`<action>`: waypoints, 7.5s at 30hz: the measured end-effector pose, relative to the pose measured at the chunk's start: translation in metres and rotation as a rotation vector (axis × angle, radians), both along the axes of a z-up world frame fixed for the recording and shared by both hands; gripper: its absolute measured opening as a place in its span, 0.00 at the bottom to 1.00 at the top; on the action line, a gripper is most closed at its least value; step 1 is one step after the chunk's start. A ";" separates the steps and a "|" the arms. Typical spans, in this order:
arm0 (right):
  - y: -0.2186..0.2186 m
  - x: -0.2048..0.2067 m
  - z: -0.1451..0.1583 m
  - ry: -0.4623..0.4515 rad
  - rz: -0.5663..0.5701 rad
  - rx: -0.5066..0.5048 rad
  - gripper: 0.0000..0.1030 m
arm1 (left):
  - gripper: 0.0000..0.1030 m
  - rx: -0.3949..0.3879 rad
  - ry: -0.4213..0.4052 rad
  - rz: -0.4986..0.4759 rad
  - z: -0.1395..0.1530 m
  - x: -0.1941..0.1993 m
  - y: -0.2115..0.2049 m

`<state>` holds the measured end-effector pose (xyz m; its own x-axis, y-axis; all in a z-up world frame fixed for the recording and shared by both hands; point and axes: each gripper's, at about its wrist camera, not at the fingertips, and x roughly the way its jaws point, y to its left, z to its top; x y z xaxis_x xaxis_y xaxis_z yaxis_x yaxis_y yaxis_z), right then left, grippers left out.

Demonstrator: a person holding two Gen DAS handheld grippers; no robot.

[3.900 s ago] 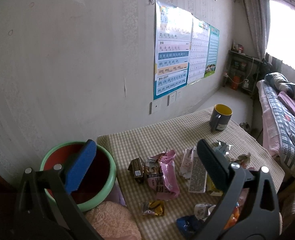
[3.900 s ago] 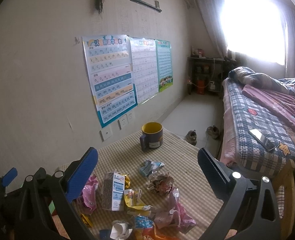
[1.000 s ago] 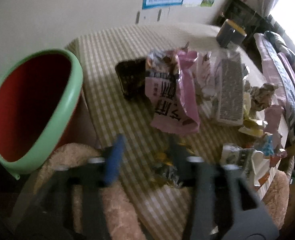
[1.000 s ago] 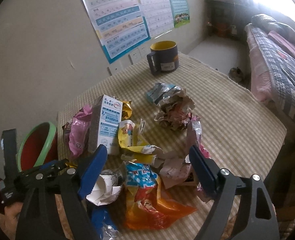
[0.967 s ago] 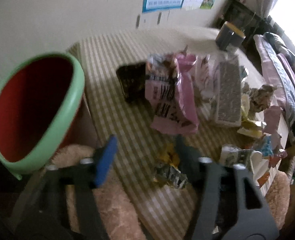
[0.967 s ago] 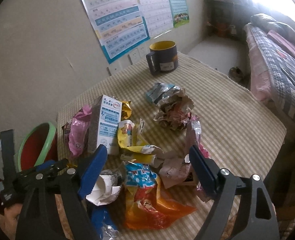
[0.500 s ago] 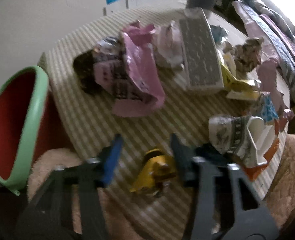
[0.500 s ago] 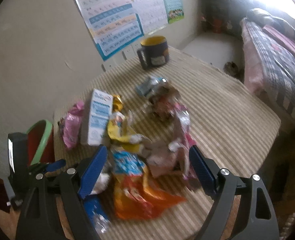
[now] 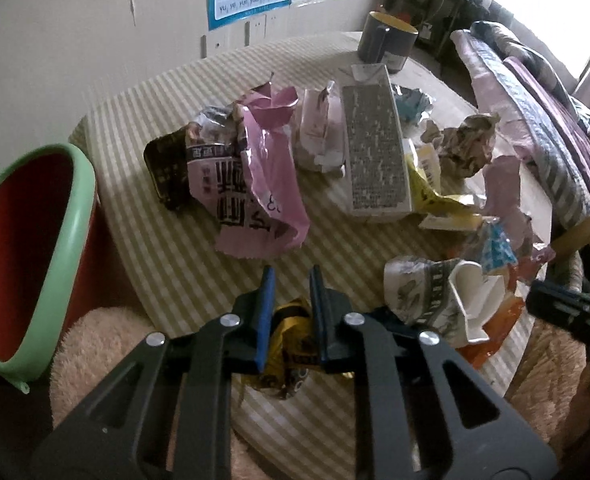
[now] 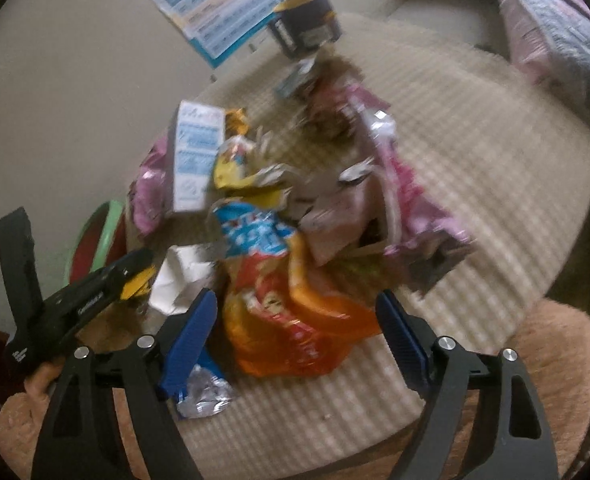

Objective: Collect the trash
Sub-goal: 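Grasp the orange-and-blue chip bag with the right gripper while the left gripper holds the yellow wrapper, then carry both items over the green bucket and open both grippers to drop them, then move the left gripper to the white milk carton and grasp it, then grasp the crumpled brown paper wrapper with the right gripper while the left gripper holds the carton, then carry the carton and paper wrapper over the green bucket and open both grippers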

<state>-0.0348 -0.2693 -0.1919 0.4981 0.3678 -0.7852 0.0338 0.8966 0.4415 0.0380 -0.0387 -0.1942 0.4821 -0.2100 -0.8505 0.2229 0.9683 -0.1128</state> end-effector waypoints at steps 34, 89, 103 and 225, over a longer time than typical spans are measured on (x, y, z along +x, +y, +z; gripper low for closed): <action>0.015 -0.004 0.007 -0.044 0.042 0.036 0.51 | 0.37 -0.077 -0.095 0.056 0.054 -0.012 0.071; 0.271 0.067 0.090 -0.238 0.555 0.005 0.25 | 0.12 -0.079 -0.130 0.482 0.038 -0.016 0.234; 0.329 0.117 0.074 -0.175 0.542 0.141 0.57 | 0.37 -0.101 -0.075 0.571 0.011 -0.016 0.266; -0.005 0.059 0.082 -0.272 -0.065 -0.021 0.28 | 0.38 -0.095 -0.172 0.012 0.071 -0.018 0.007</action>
